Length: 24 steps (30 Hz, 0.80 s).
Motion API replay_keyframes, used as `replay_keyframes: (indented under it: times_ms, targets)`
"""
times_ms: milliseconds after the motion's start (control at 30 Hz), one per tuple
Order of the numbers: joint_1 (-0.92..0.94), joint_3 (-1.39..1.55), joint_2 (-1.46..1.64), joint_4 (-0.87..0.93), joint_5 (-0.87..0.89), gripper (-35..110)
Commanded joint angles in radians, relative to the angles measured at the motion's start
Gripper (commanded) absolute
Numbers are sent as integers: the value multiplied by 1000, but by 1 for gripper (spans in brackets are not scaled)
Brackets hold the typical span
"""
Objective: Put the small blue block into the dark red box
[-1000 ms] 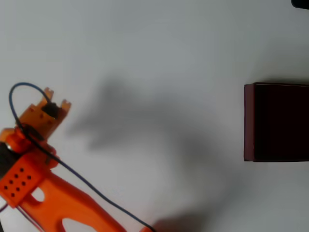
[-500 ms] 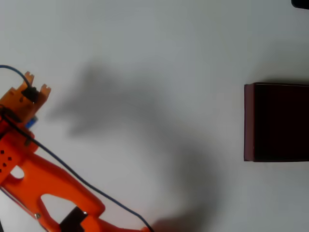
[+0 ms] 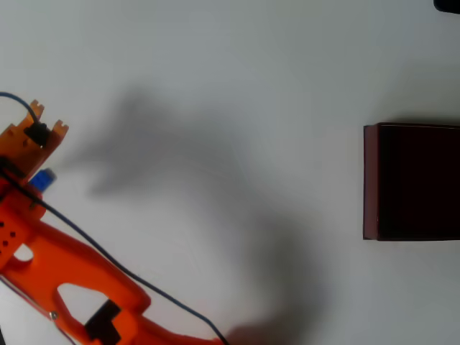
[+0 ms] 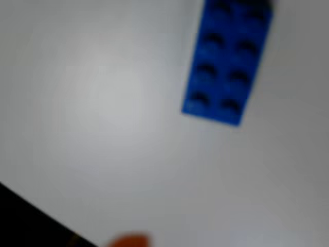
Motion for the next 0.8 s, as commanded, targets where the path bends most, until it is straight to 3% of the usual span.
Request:
replay_keyframes:
  times_ms: [0, 767]
  targets:
    - [9, -100, -34, 17, 8, 24]
    - [-3, -313, -267, 20, 75, 24]
